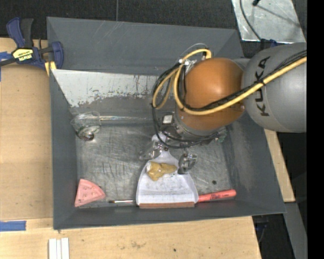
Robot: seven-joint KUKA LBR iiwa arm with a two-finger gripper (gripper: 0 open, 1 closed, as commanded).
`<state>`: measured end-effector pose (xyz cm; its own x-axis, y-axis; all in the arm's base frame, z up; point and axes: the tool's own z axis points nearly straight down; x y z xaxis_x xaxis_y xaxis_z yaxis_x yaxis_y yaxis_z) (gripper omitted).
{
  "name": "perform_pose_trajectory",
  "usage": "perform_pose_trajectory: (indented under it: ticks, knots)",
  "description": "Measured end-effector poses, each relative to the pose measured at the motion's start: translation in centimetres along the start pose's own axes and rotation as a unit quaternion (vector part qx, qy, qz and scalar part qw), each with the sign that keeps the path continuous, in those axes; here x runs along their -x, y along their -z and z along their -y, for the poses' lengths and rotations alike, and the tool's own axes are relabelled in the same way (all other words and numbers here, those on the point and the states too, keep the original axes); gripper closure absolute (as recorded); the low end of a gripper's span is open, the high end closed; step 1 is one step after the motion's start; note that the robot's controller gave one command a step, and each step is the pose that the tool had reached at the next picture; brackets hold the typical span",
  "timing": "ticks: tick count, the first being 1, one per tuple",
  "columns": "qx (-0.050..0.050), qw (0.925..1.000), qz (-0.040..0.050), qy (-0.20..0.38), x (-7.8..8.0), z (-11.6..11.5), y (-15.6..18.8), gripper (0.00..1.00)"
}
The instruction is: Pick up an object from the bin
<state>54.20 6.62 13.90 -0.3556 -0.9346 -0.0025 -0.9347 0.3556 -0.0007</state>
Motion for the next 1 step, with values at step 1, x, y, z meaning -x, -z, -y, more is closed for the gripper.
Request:
perform_pose_trajectory:
  ticks: [1]
  knots:
    - [0.001, 0.9998, 0.0, 0.021, 0.26, 4.69, 0.8, 0.0]
